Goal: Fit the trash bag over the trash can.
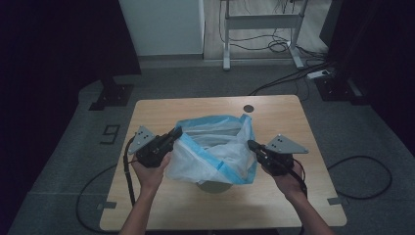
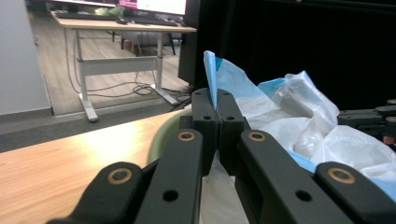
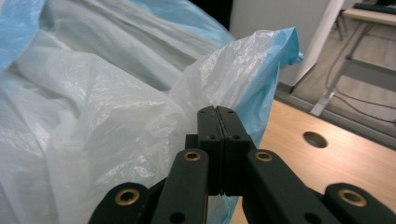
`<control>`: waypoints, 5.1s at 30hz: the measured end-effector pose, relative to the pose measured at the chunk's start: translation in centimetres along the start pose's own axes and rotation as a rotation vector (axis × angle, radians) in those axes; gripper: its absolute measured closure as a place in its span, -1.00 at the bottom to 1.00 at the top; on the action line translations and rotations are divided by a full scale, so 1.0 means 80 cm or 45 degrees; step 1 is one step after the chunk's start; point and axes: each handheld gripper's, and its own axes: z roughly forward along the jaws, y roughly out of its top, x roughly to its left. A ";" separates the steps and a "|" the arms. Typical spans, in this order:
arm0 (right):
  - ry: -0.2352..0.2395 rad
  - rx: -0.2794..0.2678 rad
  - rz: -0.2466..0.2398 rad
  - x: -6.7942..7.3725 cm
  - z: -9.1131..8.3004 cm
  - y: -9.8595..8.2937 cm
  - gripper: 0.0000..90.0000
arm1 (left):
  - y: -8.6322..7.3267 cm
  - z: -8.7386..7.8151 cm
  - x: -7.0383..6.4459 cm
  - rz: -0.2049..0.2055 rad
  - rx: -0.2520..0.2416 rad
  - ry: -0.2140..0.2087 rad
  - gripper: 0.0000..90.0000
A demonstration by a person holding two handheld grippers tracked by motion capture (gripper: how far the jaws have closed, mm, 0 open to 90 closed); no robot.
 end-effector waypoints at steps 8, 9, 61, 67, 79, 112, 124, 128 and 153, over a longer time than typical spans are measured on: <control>-0.084 -0.021 0.027 -0.018 0.012 0.001 0.96 | -0.008 0.001 0.027 -0.060 -0.006 0.086 0.97; -0.086 -0.014 0.040 -0.021 0.015 -0.001 0.96 | -0.011 0.002 0.031 -0.073 -0.001 0.090 0.97; -0.062 -0.158 0.276 -0.056 -0.015 -0.042 -0.03 | -0.087 0.021 0.058 -0.203 0.249 0.095 0.93; 0.117 -0.178 0.170 -0.027 -0.023 -0.013 -0.22 | -0.086 0.021 0.058 -0.218 0.233 0.092 0.93; 0.236 -0.013 -0.029 0.013 0.037 0.021 0.18 | -0.082 0.016 0.060 -0.234 0.206 0.071 0.91; 0.602 -0.046 -0.075 0.082 -0.021 -0.088 0.96 | -0.097 -0.034 0.043 -0.163 0.220 -0.050 0.94; 0.447 0.091 -0.052 0.051 0.001 -0.112 0.94 | -0.098 -0.046 0.034 -0.127 0.255 -0.061 0.84; 0.425 0.077 -0.031 0.044 0.000 -0.116 0.94 | -0.082 -0.054 0.028 -0.107 0.174 -0.092 0.32; 0.408 0.047 -0.026 0.044 -0.007 -0.122 0.74 | -0.041 -0.001 0.042 -0.106 0.343 -0.220 -0.08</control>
